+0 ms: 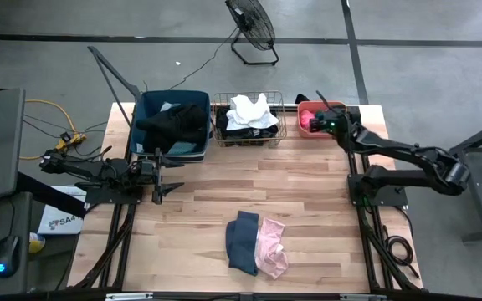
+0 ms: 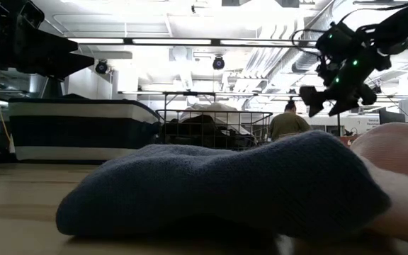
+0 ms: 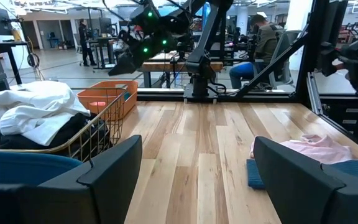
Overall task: Pick & Place Cloths
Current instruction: Put the pink sock into the orange bin
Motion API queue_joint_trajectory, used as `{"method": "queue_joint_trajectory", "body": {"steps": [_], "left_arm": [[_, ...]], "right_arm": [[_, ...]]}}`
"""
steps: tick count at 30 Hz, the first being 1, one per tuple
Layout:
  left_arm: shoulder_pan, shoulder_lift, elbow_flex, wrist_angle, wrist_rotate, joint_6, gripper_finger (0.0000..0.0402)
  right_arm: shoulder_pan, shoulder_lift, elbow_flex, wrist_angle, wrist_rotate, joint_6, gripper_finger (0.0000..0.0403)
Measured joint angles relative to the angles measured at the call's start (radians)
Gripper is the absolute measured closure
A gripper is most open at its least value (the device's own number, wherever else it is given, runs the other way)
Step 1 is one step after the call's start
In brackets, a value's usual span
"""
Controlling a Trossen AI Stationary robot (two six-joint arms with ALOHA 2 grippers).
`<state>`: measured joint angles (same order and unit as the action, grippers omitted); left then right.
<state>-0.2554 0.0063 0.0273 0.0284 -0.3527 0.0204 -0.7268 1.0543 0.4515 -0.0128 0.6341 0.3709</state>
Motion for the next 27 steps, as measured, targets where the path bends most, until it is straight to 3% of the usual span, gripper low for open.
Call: {"method": "queue_joint_trajectory", "body": {"steps": [3,9,12,17,22,27], "left_arm": [[0.000,0.000,0.000,0.000,0.000,0.000,0.0101],[0.000,0.000,0.000,0.000,0.000,0.000,0.0101],[0.000,0.000,0.000,0.000,0.000,0.000,0.0101],[0.000,0.000,0.000,0.000,0.000,0.000,0.0101],[0.000,0.000,0.000,0.000,0.000,0.000,0.0101],[0.000,0.000,0.000,0.000,0.000,0.000,0.0101]], "right_arm": [[0.007,-0.052,0.000,-0.001,-0.095,0.000,0.0127],[0.044,-0.140,0.000,-0.009,-0.481,0.003,0.0132],[0.089,-0.158,0.000,-0.010,-0.653,0.003,0.0133],[0.208,-0.158,0.000,-0.030,-0.852,0.005,0.0133],[0.387,-0.151,0.000,-0.049,-0.898,0.020,0.0133],[0.595,-0.151,0.000,-0.036,-0.805,0.014,0.0133]]}}
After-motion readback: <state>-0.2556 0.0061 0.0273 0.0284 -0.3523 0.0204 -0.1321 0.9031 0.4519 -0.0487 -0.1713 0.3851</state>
